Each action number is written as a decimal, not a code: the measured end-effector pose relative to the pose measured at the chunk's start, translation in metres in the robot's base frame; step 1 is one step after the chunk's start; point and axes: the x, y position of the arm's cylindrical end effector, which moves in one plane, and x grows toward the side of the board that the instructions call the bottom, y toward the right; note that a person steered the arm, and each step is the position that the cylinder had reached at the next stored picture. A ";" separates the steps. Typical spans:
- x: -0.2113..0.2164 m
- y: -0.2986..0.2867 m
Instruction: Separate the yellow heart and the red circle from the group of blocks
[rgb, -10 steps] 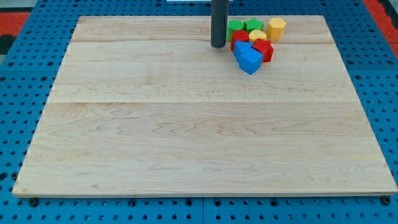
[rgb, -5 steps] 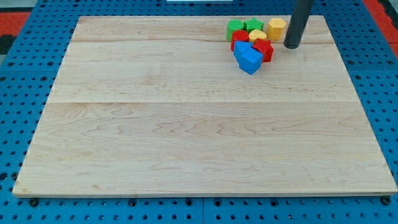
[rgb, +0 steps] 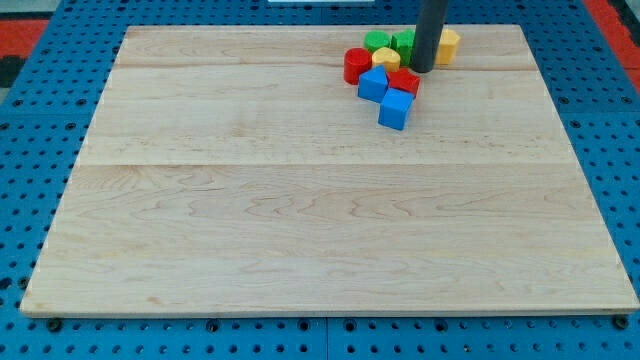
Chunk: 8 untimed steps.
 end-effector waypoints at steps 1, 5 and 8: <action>0.000 -0.003; 0.016 -0.095; 0.021 -0.201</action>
